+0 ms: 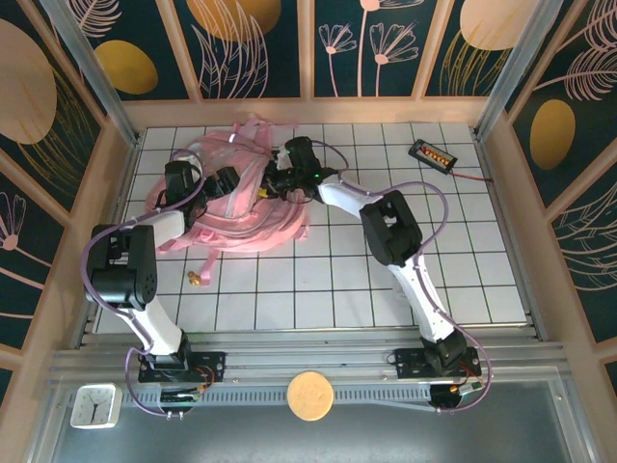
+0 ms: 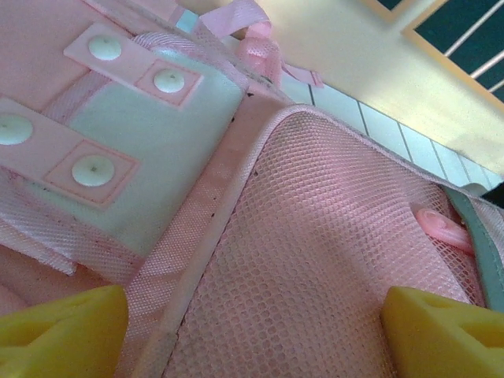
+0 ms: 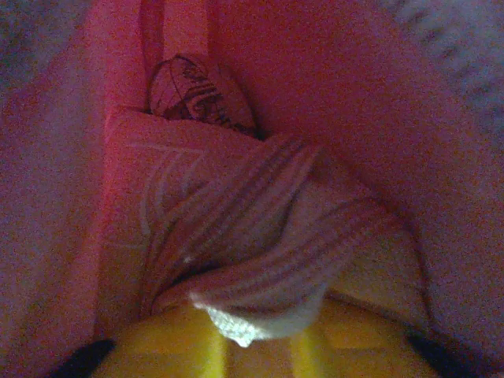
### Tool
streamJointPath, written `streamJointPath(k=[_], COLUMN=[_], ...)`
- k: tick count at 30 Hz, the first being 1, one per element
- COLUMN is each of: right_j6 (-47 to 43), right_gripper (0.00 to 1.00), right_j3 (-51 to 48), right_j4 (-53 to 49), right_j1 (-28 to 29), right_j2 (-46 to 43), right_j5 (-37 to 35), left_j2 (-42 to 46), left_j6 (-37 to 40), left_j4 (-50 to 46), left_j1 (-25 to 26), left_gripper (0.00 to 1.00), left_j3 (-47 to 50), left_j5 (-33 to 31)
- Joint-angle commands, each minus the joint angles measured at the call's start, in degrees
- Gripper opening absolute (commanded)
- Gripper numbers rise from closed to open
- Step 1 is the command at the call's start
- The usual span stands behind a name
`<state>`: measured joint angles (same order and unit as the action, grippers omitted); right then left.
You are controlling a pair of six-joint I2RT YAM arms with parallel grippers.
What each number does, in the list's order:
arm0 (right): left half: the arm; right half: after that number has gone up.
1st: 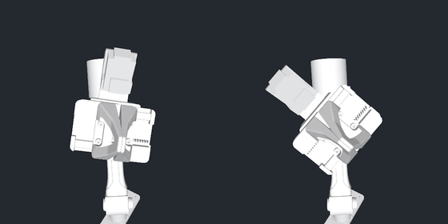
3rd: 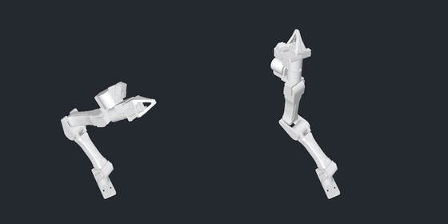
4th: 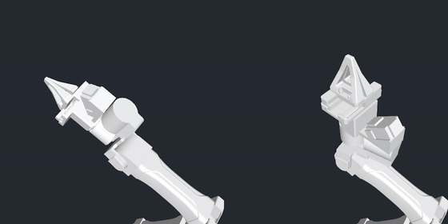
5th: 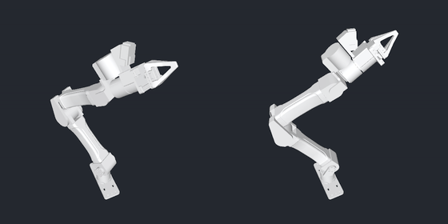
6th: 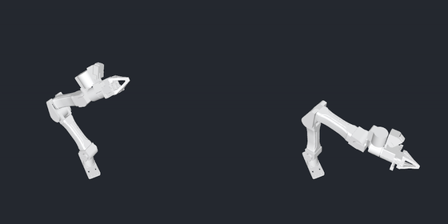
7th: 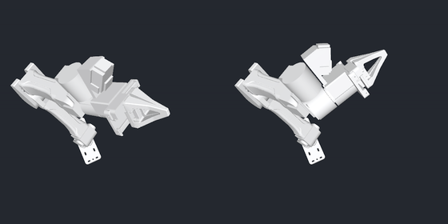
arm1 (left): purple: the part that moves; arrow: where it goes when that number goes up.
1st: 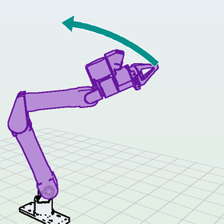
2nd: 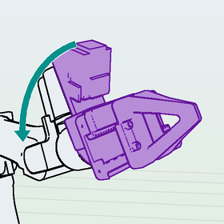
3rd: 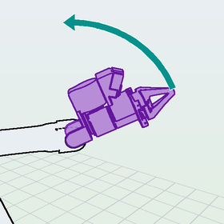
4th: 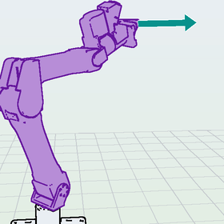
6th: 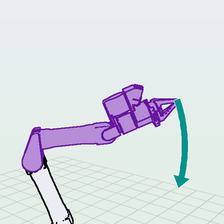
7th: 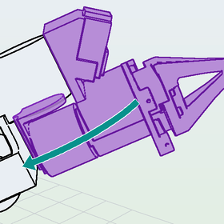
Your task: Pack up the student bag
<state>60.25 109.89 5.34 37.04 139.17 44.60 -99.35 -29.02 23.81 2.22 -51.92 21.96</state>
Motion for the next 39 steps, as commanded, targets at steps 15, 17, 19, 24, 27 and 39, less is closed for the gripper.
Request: streamJointPath(k=[15, 17, 19, 24, 27, 39], right_j6=[-4.6, -2.2, -0.5, -0.7, -4.8, -12.1], right_gripper=[0.0, 0.0, 0.0, 0.0, 0.34, 0.81], right_j3=[-15.9, -20.0, -22.8, -30.4, -30.3, -35.3], right_j4=[-6.0, 0.9, 6.9, 12.0, 9.0, 3.4], right_j1=[-2.6, -2.8, -3.0, -4.8, -5.2, -3.8], right_j2=[-17.1, -18.4, -18.9, -23.7, -25.5, -30.3], right_j5=[-5.6, -4.5, -3.5, -6.0, -5.1, -3.4], left_j2=[6.0, 5.8, 5.7, 5.8, 5.2, 4.0], left_j6=[-0.2, -0.7, -1.2, -1.2, -1.0, -2.1], left_j4=[-10.7, -10.3, -9.7, -9.9, -10.1, -8.0], left_j1=[-1.0, -1.0, -0.9, -1.0, -1.0, -1.0], left_gripper=[0.85, 0.84, 0.84, 0.84, 0.84, 0.84], left_j3=[6.8, 7.2, 7.5, 6.8, 6.7, 7.4], left_j5=[10.6, 11.0, 11.2, 11.7, 12.4, 13.5])
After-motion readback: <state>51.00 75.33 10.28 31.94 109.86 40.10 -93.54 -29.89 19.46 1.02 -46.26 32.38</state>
